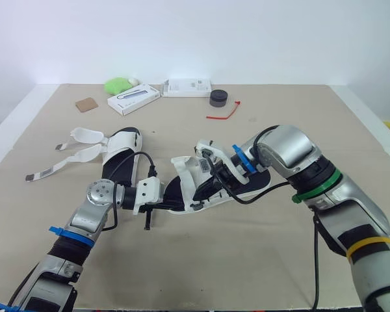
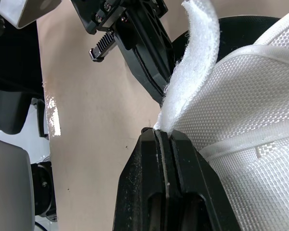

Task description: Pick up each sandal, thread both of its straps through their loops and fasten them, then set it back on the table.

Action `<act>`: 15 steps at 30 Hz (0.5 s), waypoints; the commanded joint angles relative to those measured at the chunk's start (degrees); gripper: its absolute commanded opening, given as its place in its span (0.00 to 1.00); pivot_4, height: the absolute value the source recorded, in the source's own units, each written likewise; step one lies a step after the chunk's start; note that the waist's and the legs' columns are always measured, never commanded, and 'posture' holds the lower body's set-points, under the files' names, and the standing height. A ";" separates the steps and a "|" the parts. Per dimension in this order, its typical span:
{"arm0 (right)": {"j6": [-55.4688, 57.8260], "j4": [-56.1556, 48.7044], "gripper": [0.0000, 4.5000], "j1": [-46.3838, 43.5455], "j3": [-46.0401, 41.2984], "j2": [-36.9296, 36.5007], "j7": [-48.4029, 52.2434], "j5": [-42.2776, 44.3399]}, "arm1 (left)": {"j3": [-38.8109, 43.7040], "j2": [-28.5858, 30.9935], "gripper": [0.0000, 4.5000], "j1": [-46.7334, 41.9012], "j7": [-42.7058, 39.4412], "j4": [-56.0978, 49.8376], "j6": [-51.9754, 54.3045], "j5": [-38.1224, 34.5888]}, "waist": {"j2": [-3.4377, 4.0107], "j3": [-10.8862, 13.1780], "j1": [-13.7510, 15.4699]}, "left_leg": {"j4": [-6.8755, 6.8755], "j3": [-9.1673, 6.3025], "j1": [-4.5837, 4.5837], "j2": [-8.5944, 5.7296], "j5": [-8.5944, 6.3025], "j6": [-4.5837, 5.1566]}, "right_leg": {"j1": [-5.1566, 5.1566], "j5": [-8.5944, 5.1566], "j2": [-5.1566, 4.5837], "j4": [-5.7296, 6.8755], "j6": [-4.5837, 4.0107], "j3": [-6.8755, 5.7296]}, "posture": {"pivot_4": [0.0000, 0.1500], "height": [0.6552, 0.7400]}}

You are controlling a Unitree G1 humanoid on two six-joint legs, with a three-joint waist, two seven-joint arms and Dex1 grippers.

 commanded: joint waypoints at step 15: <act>2.43 -8.36 0.29 2.90 -1.83 -3.60 -2.17 3.15 | -3.74 -0.01 0.00 1.17 -1.66 2.30 0.19 2.60 | 0.00 0.00 0.08 | 0.00 -0.05 -0.01 -0.11 0.00 0.01 | 0.03 -0.05 -0.06 -0.02 0.08 -0.04 | 1.00 1.00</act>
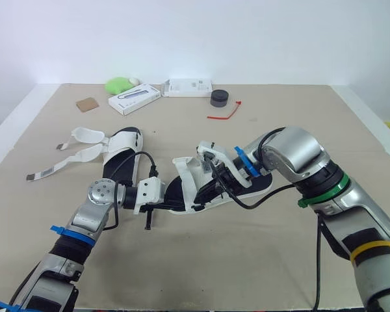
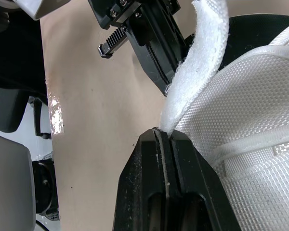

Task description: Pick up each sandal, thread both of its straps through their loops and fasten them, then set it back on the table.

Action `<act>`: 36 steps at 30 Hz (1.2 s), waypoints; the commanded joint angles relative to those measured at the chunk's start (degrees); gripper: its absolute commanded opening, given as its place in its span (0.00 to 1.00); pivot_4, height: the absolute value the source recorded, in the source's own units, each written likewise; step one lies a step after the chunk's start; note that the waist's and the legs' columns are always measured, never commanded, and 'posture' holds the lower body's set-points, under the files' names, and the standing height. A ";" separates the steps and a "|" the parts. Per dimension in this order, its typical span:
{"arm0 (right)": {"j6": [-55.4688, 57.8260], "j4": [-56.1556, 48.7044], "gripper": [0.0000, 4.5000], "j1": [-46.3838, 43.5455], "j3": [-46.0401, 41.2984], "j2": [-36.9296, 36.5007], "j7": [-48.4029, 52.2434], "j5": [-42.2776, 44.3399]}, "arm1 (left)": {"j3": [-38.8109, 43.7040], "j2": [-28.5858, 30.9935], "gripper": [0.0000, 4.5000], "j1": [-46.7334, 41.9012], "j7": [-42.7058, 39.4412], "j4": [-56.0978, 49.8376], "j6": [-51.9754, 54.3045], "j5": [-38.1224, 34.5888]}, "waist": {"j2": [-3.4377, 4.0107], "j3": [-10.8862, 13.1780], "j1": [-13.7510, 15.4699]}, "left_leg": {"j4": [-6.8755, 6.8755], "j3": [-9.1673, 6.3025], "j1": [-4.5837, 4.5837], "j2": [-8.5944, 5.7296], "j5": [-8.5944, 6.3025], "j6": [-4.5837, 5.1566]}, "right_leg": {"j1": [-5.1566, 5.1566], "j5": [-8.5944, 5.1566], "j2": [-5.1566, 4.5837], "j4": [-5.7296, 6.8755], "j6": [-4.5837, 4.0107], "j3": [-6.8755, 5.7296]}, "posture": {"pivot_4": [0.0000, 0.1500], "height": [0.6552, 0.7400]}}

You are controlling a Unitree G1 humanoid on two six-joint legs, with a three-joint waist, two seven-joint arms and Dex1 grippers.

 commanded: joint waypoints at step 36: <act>13.94 -13.12 0.98 20.02 -27.35 3.23 -21.76 17.90 | -3.24 2.30 0.00 2.55 -2.21 -0.02 2.16 1.43 | -0.02 -0.06 -0.17 | -0.02 -0.51 0.35 -0.07 -0.01 0.09 | 0.52 -0.20 -0.02 -0.03 0.02 -0.37 | 1.00 1.00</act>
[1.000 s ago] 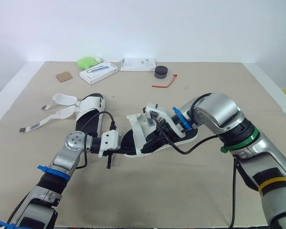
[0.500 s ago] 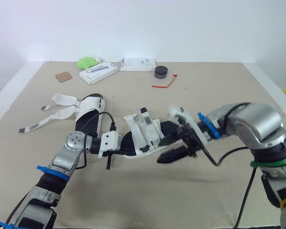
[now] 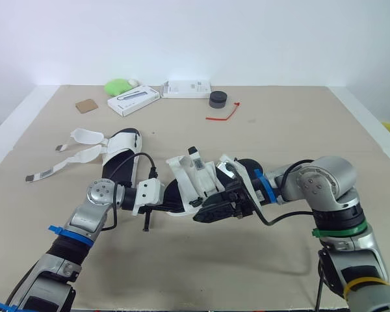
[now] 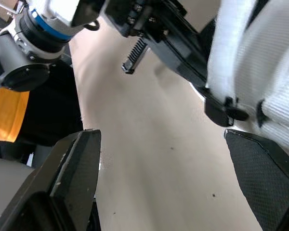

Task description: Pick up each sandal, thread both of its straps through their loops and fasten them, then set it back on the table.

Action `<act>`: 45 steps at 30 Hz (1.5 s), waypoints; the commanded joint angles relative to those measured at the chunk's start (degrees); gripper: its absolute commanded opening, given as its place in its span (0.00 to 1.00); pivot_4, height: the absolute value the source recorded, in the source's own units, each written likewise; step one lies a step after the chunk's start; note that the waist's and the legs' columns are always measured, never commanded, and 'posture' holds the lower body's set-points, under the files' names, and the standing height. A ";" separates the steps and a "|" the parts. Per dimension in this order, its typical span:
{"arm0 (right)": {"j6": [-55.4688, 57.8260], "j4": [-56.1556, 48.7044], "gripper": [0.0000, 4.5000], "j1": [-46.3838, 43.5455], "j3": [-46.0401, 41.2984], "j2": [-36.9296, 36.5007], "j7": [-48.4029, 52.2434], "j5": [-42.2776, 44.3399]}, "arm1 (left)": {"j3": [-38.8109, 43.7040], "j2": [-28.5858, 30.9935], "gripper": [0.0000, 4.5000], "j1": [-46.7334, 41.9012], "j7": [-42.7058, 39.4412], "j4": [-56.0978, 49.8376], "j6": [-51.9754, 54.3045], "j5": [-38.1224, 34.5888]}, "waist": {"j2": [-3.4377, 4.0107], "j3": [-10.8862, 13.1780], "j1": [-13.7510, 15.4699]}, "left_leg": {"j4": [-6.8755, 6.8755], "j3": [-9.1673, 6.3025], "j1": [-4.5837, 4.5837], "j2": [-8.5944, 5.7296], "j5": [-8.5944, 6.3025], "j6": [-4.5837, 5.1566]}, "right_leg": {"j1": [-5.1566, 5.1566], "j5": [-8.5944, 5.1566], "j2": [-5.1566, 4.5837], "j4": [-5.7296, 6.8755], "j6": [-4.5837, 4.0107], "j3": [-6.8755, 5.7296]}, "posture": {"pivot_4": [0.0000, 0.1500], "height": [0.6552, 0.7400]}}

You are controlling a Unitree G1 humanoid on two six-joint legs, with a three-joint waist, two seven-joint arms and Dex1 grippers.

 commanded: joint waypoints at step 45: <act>-0.04 8.33 0.50 -1.19 -5.95 3.24 -20.25 17.63 | -2.83 1.12 0.00 1.98 -1.62 0.50 1.24 1.80 | 0.00 0.00 -0.06 | 0.00 0.03 0.06 0.11 0.00 0.01 | 0.05 0.00 0.12 0.01 -0.01 0.00 | 1.00 1.00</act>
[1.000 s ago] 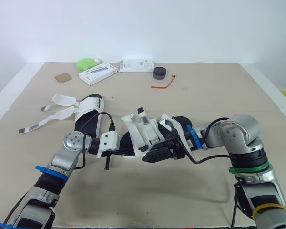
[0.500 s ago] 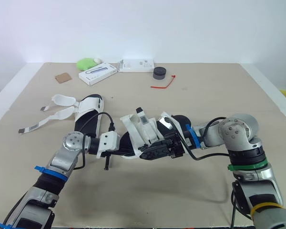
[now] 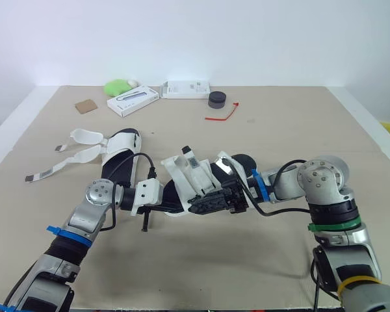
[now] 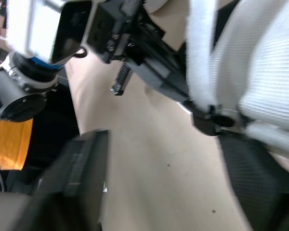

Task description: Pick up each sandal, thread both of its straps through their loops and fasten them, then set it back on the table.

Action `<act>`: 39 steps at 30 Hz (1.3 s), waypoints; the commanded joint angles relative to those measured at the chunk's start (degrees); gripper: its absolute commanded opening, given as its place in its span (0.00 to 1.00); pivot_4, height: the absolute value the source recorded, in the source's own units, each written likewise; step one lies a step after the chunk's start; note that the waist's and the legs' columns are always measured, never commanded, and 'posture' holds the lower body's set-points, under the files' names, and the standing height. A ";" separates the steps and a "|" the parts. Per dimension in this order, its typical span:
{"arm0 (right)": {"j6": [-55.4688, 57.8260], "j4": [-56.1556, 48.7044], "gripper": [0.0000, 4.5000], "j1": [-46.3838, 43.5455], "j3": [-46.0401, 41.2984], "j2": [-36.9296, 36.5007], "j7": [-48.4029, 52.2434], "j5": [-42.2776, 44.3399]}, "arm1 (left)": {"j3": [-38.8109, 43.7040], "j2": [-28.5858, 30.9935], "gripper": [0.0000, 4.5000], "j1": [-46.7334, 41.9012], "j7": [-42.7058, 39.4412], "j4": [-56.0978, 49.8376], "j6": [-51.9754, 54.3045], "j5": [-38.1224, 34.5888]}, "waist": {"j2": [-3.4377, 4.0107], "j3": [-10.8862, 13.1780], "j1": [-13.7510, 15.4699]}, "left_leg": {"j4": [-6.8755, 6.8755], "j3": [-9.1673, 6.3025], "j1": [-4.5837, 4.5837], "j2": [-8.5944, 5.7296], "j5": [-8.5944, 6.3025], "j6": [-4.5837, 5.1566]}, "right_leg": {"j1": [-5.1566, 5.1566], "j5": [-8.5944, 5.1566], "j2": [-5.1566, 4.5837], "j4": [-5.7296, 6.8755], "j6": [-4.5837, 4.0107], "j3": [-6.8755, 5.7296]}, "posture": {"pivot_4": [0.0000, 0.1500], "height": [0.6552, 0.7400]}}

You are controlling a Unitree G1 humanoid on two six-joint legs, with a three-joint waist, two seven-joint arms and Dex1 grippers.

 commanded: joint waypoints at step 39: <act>-23.64 9.37 0.99 -17.82 17.11 -2.74 21.93 -19.32 | -2.75 0.37 0.00 1.70 -1.82 0.73 1.35 1.46 | 0.08 0.04 -0.03 | -0.02 0.02 -0.04 0.07 -0.10 0.14 | -0.02 -0.08 -0.03 -0.08 -0.02 -0.06 | 1.00 1.00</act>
